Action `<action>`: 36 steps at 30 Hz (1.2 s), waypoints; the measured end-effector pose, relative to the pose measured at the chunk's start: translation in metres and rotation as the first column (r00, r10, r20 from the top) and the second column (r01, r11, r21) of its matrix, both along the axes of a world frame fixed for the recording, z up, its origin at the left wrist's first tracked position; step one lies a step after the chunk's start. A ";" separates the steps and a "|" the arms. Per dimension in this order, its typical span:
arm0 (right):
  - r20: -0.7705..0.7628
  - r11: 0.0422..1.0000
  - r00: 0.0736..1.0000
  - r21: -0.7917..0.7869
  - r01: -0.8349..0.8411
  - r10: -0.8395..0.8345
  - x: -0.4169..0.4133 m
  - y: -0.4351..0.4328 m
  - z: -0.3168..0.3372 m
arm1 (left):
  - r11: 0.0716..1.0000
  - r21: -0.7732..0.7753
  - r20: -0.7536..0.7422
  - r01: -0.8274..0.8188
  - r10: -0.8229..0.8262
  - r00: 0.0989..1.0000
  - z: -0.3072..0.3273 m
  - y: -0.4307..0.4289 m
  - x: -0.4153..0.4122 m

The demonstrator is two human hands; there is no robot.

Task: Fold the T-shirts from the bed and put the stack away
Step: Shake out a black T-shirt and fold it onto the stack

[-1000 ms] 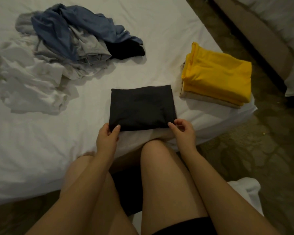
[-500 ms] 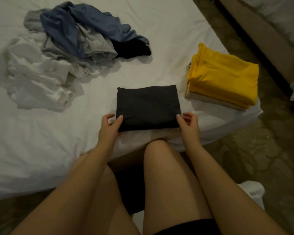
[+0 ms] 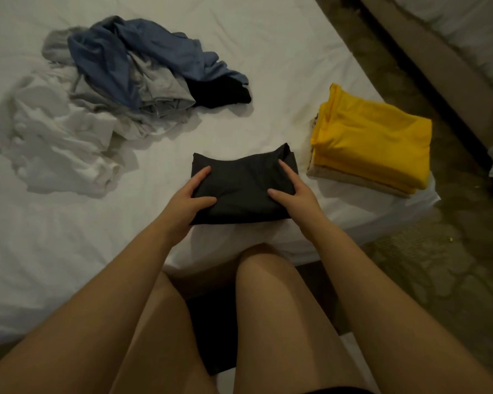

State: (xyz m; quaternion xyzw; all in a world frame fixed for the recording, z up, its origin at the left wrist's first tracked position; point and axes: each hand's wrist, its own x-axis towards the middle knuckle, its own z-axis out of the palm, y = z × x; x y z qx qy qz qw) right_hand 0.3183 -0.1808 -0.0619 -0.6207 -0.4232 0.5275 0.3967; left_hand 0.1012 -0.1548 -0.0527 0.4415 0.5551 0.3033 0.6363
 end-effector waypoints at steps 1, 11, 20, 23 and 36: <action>0.004 1.000 1.000 0.029 -0.006 0.006 0.004 -0.001 0.004 | 1.000 0.010 0.028 -0.006 0.005 1.000 0.007 -0.001 0.002; 0.014 0.926 0.979 0.327 0.188 -0.203 0.098 0.002 0.077 | 0.959 0.270 -0.019 0.083 -0.081 0.997 0.084 0.028 0.096; 0.117 0.903 0.910 0.227 0.365 -0.397 0.222 0.011 0.064 | 0.901 0.253 -0.203 0.352 -0.306 0.930 0.079 0.090 0.240; 0.197 0.936 0.916 0.122 0.331 -0.350 0.238 0.017 0.040 | 0.901 0.171 -0.266 0.399 -0.347 0.899 0.054 0.095 0.257; 0.542 0.955 0.787 0.136 0.265 -0.295 0.227 0.039 -0.005 | 0.973 0.130 -0.143 0.190 -0.172 0.975 0.030 0.102 0.250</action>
